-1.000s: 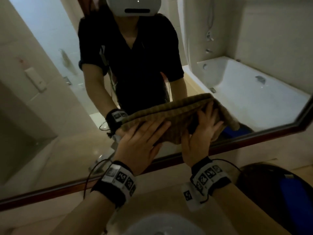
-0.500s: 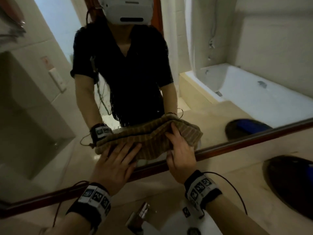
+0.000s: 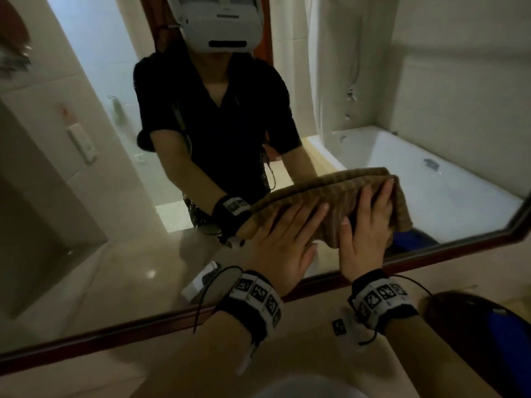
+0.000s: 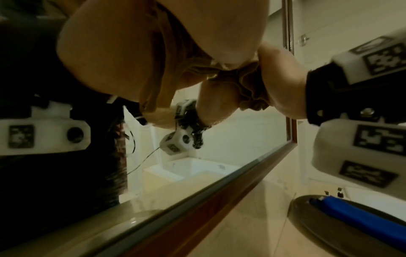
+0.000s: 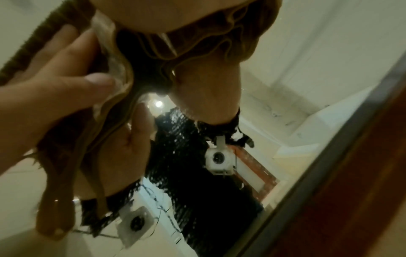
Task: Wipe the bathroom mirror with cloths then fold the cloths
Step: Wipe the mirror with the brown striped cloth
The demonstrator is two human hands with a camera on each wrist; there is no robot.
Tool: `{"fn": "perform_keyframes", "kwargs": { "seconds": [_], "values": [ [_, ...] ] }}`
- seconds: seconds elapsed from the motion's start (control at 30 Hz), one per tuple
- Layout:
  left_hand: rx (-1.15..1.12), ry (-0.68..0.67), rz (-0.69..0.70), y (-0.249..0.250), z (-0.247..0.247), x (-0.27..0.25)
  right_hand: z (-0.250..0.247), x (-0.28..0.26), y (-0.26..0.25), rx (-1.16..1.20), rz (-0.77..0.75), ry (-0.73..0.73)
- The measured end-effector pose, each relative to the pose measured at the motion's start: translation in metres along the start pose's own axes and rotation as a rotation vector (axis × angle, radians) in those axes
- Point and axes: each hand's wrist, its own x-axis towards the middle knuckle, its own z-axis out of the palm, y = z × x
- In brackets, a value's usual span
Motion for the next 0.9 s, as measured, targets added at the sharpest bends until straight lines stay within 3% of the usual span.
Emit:
{"fn": "perform_keyframes", "kwargs": {
  "seconds": [0.17, 0.33, 0.57, 0.7, 0.8, 0.9],
  "values": [
    [0.120, -0.011, 0.028, -0.007, -0.001, 0.004, 0.008, 0.006, -0.011, -0.054, 0.010, 0.059],
    [0.117, 0.026, 0.030, -0.044, -0.014, -0.024, 0.030, -0.009, -0.059, -0.066, -0.021, 0.029],
    [0.170, 0.028, -0.091, -0.165, -0.027, -0.143, 0.079, -0.050, -0.185, -0.057, -0.350, -0.113],
    [0.240, -0.091, -0.184, -0.232, -0.016, -0.240, 0.115, -0.099, -0.255, -0.063, -0.635, -0.233],
    [0.240, -0.192, -0.249, -0.269, -0.010, -0.298, 0.136, -0.132, -0.276, -0.026, -0.641, -0.338],
    [0.206, -0.243, -0.230, -0.289, -0.009, -0.318, 0.136, -0.146, -0.282, 0.003, -0.580, -0.303]
  ]
}}
